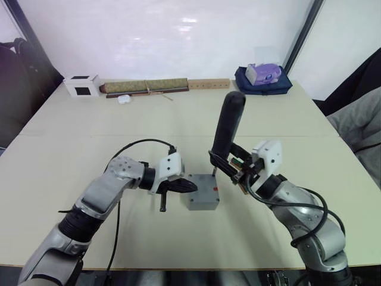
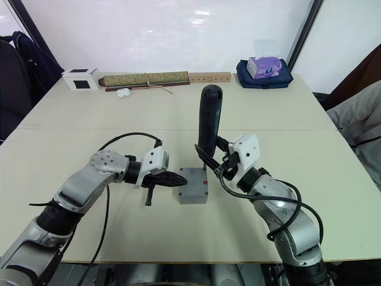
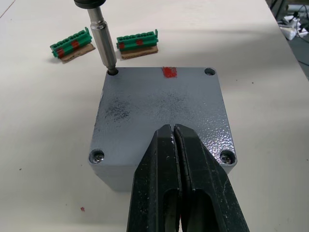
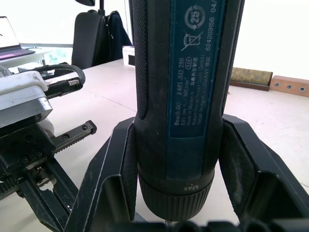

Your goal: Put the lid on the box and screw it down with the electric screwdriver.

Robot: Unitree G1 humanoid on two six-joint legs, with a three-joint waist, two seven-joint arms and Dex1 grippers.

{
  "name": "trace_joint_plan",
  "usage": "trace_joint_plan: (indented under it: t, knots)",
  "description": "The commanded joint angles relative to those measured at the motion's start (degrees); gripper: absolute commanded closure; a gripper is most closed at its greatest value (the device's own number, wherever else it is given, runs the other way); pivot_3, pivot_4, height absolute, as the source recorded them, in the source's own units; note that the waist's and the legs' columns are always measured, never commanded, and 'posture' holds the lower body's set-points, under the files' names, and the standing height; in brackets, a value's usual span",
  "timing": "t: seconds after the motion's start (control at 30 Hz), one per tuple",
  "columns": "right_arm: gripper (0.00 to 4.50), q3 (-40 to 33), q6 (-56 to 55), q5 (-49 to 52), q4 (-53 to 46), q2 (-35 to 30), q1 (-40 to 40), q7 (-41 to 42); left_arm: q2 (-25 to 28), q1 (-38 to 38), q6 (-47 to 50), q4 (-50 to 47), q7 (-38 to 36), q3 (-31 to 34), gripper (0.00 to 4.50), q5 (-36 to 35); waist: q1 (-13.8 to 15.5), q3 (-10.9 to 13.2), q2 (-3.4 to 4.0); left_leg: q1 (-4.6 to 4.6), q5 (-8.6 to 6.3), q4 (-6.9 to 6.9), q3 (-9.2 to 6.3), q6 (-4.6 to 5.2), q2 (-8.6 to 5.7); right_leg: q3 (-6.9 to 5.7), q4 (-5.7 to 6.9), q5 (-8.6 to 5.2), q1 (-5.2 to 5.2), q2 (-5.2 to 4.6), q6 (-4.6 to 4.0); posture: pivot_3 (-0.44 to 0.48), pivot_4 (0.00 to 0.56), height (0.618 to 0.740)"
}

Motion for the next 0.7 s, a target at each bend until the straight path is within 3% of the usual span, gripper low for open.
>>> trace_joint_plan:
  t: [0.03, 0.23, 0.37, 0.43, 0.53, 0.6, 0.7]
  knots:
    - [2.72, 0.4, 4.0, 0.7, 2.8, -1.8, 1.1, 1.4, -0.2, 0.5, 0.1, 0.1, 0.0, -0.8, 4.5, 0.5, 0.0, 0.0, 0.02, 0.0, 0.0, 0.0, 0.0, 0.0, 0.0, 0.0, 0.0, 0.0, 0.0, 0.0, 0.0, 0.0, 0.15, 0.74]
    - [2.72, -4.4, 8.1, 6.0, -0.2, -4.5, -7.2, 1.6, -0.7, 0.2, -0.2, 1.1, 0.1, -0.6, 4.5, 0.5, 0.1, 0.3, 0.22, -0.16, 0.0, 0.0, 0.03, 0.0, -0.01, 0.0, -0.04, 0.0, -0.15, -0.06, 0.0, 0.0, 0.15, 0.74]
    - [2.72, -11.5, 14.9, 16.7, -1.2, -6.4, -17.9, 0.1, -2.4, -1.1, 3.0, 2.3, 0.8, 3.1, 4.5, -3.5, 0.2, 0.9, 0.48, -0.34, 0.0, 0.0, 0.03, 0.0, -0.05, 0.0, -0.02, 0.02, -0.32, -0.1, 0.03, 0.0, 0.15, 0.74]
    - [2.72, -17.5, 19.6, 27.1, 1.7, -8.1, -24.1, -2.4, -4.2, -2.9, 6.1, 3.3, 1.9, 8.1, 4.5, -8.4, 0.1, 1.3, 0.58, -0.46, 0.0, 0.03, 0.02, 0.0, -0.07, 0.0, 0.01, 0.04, -0.43, -0.1, 0.07, 0.0, 0.15, 0.74]
    - [2.72, -25.7, 30.5, 45.7, 10.5, -14.6, -30.1, -10.1, -4.7, -5.8, 10.4, 3.2, 2.6, 13.9, 4.5, -14.2, 0.1, 1.7, 0.56, -1.04, 0.01, 0.21, -0.04, 0.0, -0.04, -0.05, 0.21, 0.23, -0.99, -0.08, 0.37, 0.0, 0.15, 0.74]
    - [2.72, -28.0, 35.4, 50.5, 14.4, -19.6, -30.7, -11.8, -3.4, -6.2, 11.3, 2.2, 1.4, 14.6, 4.5, -15.4, 0.4, 1.7, 0.58, -1.29, 0.01, 0.24, -0.29, 0.0, -0.06, -0.25, 0.19, 0.27, -1.13, -0.09, 0.41, 0.0, 0.15, 0.74]
    - [2.72, -27.1, 46.4, 50.2, 19.1, -33.7, -27.1, -7.5, -0.5, -7.1, 12.2, -0.3, -1.4, 14.7, 4.5, -17.0, 0.3, 1.8, 0.66, -1.39, 0.0, 0.06, -0.29, 0.01, -0.17, -0.27, -0.06, 0.24, -1.14, -0.19, 0.37, 0.0, 0.15, 0.74]
